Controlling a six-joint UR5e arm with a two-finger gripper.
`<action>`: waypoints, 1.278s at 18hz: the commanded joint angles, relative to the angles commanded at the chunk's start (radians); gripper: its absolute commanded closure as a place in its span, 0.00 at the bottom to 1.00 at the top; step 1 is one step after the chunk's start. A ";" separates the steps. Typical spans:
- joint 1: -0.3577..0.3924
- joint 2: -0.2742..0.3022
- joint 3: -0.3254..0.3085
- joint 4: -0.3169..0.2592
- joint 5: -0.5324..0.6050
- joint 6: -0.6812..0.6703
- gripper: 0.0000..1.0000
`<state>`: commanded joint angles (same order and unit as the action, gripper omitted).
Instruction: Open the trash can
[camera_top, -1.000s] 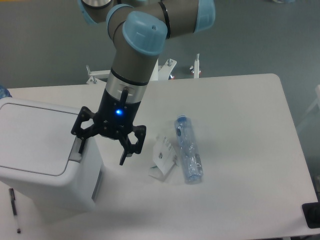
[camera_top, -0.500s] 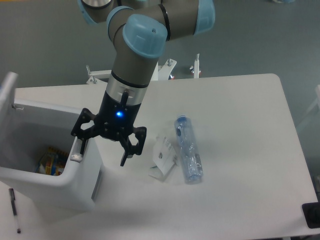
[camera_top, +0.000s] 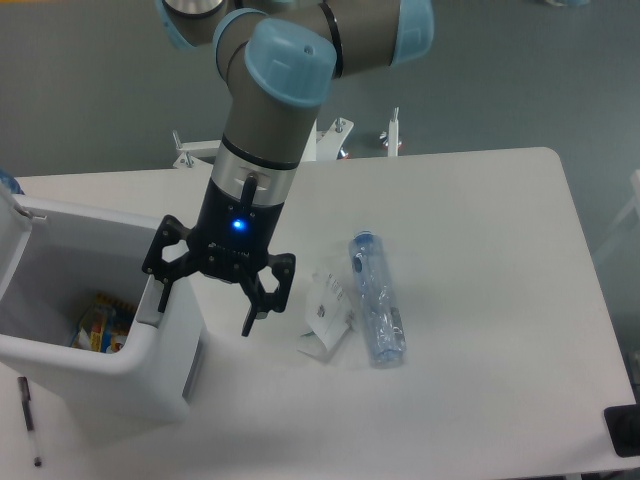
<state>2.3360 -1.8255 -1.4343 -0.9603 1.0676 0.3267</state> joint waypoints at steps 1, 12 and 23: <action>0.028 0.000 -0.006 0.000 -0.002 0.002 0.00; 0.290 -0.058 -0.018 -0.002 0.038 0.321 0.00; 0.338 -0.103 -0.044 -0.017 0.227 0.740 0.00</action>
<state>2.6737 -1.9282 -1.4787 -0.9771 1.2944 1.0672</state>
